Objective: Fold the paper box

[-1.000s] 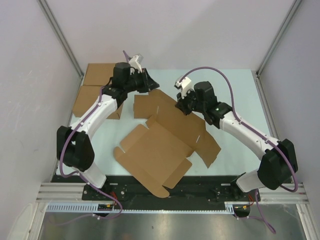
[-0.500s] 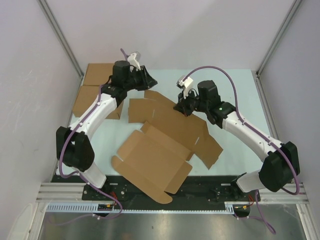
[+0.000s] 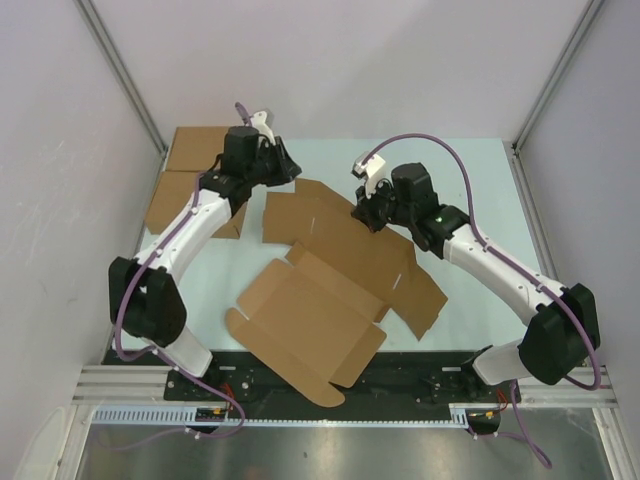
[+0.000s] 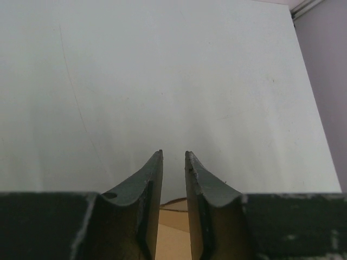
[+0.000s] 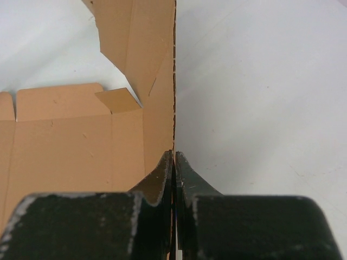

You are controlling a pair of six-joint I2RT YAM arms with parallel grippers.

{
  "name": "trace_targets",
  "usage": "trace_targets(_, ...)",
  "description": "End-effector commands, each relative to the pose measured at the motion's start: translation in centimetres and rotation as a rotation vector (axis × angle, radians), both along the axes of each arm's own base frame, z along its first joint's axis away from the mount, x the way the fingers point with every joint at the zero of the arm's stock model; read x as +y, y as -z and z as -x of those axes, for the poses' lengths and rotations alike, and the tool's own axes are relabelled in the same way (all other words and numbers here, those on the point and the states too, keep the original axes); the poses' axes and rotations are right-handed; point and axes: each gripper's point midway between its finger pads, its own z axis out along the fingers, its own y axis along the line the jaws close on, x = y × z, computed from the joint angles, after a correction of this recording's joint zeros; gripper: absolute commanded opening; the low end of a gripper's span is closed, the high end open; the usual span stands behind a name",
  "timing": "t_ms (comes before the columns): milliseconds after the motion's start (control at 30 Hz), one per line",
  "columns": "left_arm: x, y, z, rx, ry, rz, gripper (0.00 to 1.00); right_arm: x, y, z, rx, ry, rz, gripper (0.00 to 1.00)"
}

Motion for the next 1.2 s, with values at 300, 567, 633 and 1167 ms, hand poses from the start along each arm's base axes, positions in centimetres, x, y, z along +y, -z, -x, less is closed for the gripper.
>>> trace_targets(300,-2.7,-1.6,4.1,-0.012,0.135,0.087,0.19,-0.2,-2.5,-1.0,-0.096,0.048,0.011,0.00)
trace_targets(567,-5.3,-0.9,5.4,0.018,0.205,0.171,0.16,0.0,-2.0,-1.0,-0.111,0.066,0.048,0.00)
trace_targets(633,-6.2,-0.8,6.2,0.028,0.230,0.197,0.16,0.1,-2.0,-0.9,-0.125,0.075,0.067,0.00)
trace_targets(1167,-4.8,-0.7,7.6,-0.038,0.137,0.123,0.24,-0.3,-1.2,-1.2,-0.300,0.205,0.314,0.00)
